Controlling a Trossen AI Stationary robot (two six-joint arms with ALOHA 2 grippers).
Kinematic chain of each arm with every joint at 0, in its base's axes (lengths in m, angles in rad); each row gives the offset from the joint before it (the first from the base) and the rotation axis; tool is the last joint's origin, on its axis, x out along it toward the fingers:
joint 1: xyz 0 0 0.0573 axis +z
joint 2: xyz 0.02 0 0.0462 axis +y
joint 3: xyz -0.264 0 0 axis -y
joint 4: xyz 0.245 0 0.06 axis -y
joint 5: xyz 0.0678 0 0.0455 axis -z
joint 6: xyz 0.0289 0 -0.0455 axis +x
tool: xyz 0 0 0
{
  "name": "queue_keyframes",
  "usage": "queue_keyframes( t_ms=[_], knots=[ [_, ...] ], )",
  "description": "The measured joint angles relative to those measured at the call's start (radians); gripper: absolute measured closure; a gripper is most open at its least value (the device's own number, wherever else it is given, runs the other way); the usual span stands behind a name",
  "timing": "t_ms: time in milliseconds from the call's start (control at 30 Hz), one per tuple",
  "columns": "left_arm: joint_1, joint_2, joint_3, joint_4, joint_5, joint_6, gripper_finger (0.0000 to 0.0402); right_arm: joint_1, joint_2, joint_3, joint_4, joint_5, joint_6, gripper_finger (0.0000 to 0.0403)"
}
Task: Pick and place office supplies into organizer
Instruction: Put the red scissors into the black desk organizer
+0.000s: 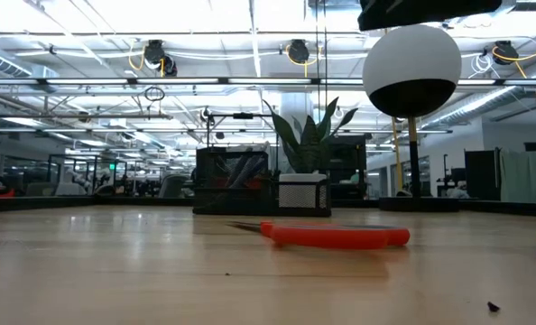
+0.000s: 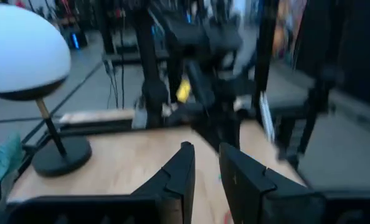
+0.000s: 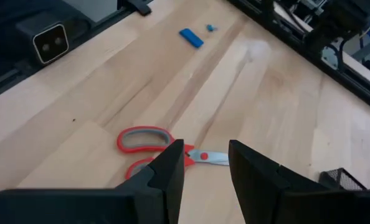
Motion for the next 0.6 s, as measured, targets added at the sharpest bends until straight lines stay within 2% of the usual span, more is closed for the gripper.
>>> queue_keyframes(
  t_ms=[167, 233, 467, 600],
  knots=[
    [0.028, -0.052, -0.080, 0.100, 0.059, -0.029, 0.0319, -0.009, 0.017, 0.005, -0.026, -0.001, 0.039, 0.0287],
    [0.031, -0.052, -0.094, 0.107, 0.071, -0.030, 0.0319, -0.014, 0.053, 0.030, -0.092, -0.001, 0.061, 0.0287],
    [0.031, -0.041, -0.102, 0.108, 0.070, -0.023, 0.0319, -0.019, 0.293, 0.256, -0.383, -0.005, 0.099, 0.0287],
    [0.031, -0.044, -0.102, 0.109, 0.069, -0.022, 0.0320, -0.019, 0.404, 0.365, -0.476, -0.034, 0.093, 0.0286]
  ],
)
